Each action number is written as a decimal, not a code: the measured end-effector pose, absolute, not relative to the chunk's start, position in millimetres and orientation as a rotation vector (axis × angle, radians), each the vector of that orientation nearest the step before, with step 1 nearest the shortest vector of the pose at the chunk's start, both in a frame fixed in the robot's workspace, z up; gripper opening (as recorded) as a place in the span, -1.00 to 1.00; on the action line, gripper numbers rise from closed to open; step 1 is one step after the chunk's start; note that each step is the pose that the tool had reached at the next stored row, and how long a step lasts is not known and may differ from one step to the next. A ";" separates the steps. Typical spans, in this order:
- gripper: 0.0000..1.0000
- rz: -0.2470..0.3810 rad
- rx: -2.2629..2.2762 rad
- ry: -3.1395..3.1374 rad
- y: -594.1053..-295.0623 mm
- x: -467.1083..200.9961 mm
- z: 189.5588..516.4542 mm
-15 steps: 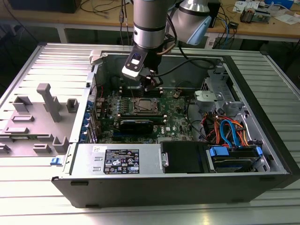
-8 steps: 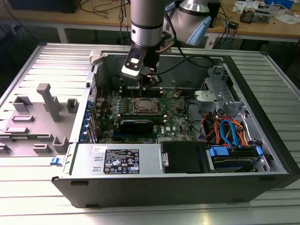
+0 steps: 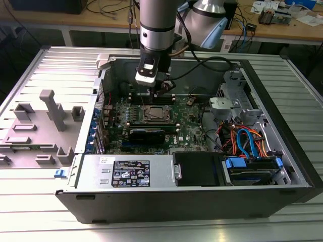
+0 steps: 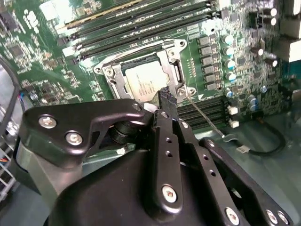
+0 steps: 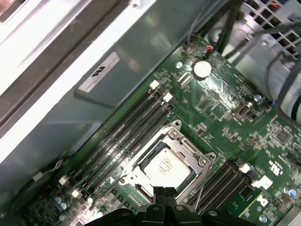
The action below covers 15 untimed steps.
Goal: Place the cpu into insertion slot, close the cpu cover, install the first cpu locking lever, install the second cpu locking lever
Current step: 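Install the first cpu locking lever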
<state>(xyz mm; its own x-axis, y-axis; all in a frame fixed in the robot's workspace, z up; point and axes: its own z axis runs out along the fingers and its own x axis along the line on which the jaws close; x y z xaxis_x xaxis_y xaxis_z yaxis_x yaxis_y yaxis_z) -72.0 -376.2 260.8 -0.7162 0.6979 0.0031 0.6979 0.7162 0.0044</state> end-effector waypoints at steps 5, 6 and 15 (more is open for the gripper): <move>-0.79 -0.007 -1.128 -2.931 -376.1 -72.1 263.4; -0.79 -0.006 -1.121 -2.934 -376.1 -72.1 264.7; -0.79 -0.007 -1.111 -2.937 -376.2 -72.1 265.0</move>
<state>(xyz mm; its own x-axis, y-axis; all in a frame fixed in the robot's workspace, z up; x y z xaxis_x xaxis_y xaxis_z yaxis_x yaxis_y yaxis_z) -72.1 -376.2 265.0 -0.7495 0.6619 0.0026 0.6620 0.7495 0.0040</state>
